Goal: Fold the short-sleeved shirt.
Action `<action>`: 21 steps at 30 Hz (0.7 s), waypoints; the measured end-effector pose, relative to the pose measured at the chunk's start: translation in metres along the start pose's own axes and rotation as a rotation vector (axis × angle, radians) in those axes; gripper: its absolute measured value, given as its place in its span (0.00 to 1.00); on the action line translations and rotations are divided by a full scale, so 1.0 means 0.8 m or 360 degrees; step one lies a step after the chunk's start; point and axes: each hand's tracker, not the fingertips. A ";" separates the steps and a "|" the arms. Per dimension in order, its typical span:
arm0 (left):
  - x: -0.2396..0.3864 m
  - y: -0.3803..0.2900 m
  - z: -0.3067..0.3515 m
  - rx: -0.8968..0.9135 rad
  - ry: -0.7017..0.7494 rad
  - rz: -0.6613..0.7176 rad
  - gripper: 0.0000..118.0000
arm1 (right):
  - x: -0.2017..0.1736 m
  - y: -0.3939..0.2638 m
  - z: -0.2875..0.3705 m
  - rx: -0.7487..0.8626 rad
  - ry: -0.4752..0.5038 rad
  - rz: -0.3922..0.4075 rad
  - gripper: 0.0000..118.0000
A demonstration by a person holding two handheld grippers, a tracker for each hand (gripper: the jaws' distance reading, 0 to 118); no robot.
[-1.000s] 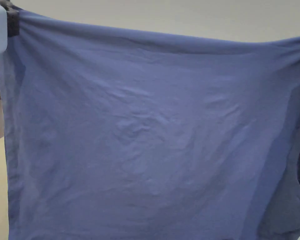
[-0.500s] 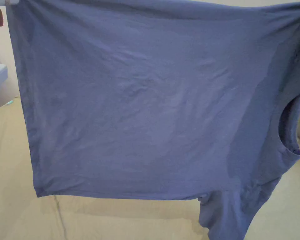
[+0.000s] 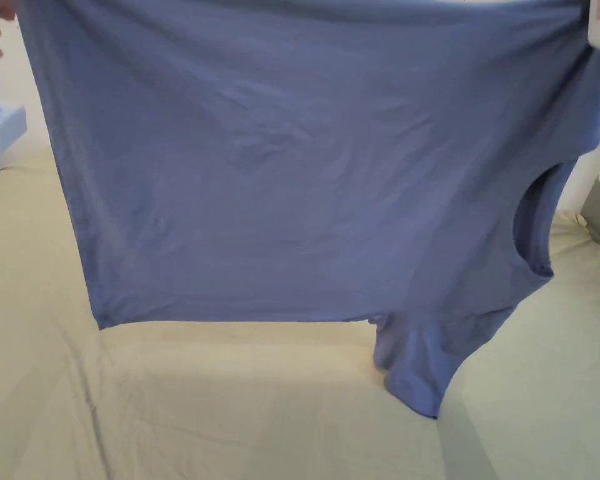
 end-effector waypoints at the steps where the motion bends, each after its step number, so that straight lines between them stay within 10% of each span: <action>1: 0.006 -0.013 -0.008 -0.0007 0.0003 -0.0042 0.01 | -0.008 -0.014 -0.006 -0.0057 0.0019 0.0015 0.04; 12: 0.014 -0.197 0.001 -0.0281 -0.0098 -0.0165 0.01 | -0.045 -0.196 0.028 -0.0393 0.0278 -0.0086 0.04; 21: -0.026 -0.397 0.165 -0.0636 -0.0181 -0.0166 0.01 | -0.037 -0.358 0.198 -0.0676 0.0595 -0.0007 0.04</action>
